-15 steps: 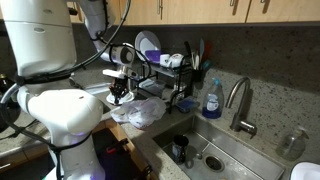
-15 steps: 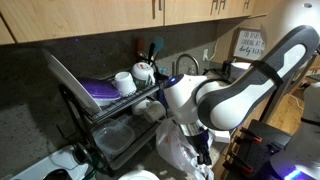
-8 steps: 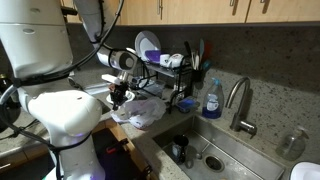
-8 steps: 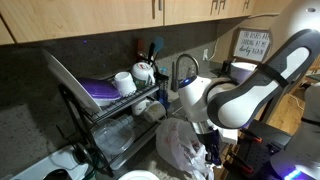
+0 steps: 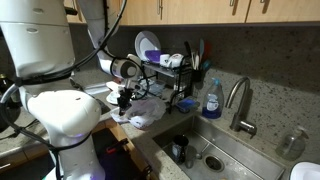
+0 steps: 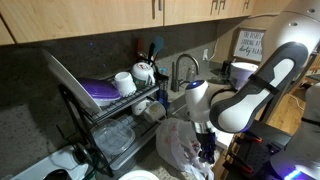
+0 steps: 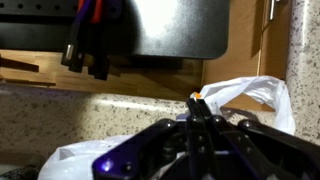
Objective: Take the objects from the white bowl one at a time and put them in the plastic bag
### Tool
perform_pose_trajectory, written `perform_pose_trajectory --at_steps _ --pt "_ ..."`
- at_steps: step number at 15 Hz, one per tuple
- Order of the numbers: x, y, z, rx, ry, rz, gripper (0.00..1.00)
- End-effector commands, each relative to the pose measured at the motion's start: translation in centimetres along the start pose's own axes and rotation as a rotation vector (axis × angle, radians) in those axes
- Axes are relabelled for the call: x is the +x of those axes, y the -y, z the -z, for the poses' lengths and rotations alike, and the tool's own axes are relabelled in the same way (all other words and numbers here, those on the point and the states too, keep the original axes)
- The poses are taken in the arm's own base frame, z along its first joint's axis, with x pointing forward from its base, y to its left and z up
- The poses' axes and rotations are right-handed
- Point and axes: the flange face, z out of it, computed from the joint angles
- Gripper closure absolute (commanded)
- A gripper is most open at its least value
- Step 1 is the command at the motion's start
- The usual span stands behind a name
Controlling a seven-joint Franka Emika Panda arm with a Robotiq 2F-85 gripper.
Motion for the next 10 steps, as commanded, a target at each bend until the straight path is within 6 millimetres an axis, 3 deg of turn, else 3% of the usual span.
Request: perform_pose_trajectory --at_steps 1,10 --pt "1.9 0.1 -0.2 0.051 -0.023 -0.090 0.96" --pt "6.9 0.3 0.1 0.046 -0.105 -0.262 0.96"
